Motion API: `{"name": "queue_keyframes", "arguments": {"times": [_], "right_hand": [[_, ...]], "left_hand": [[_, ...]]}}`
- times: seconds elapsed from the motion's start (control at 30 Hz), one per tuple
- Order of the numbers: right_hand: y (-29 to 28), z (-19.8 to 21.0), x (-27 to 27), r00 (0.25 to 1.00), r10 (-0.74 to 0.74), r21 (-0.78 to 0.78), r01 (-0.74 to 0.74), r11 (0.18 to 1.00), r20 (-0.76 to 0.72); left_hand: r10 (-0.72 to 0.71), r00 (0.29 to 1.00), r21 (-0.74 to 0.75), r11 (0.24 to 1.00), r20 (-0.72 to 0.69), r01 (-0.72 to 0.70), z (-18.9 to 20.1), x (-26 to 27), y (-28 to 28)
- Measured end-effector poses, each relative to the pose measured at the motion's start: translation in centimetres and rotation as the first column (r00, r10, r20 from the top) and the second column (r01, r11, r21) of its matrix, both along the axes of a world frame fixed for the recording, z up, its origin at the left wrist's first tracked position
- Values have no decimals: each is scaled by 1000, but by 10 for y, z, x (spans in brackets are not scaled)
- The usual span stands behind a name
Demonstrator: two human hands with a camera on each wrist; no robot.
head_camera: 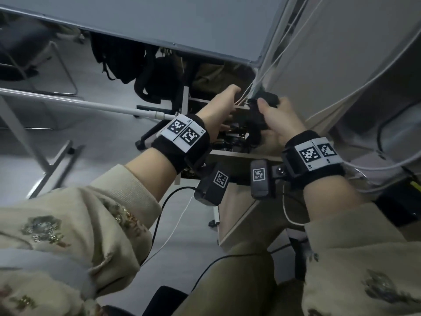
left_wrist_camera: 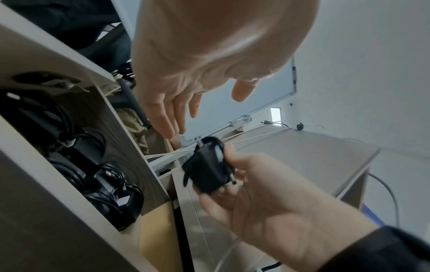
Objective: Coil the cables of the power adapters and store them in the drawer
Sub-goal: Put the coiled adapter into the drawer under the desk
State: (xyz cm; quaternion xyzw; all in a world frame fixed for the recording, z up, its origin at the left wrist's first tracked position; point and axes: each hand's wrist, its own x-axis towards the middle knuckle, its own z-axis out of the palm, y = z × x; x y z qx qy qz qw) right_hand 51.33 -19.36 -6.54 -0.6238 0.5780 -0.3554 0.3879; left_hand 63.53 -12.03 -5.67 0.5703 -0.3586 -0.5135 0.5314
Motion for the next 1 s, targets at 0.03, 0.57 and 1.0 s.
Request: {"name": "queue_keyframes", "arguments": {"times": [0.03,0.57,1.0], "right_hand": [[-10,-4,-2,991,-13,-27,10,1000,-135],[-64,-64,-8,509,-14,-26,-17,1000,-861],[-73,-95,-17,596,125,207,70,976,-793]], "left_hand": [[4,1000,25,1000,-11,-4,-1,2,-5],[-150,988,194,971,42,140,-20,-6,-58],[-196,973,233,959,122,164,-30,-5,-70]]}}
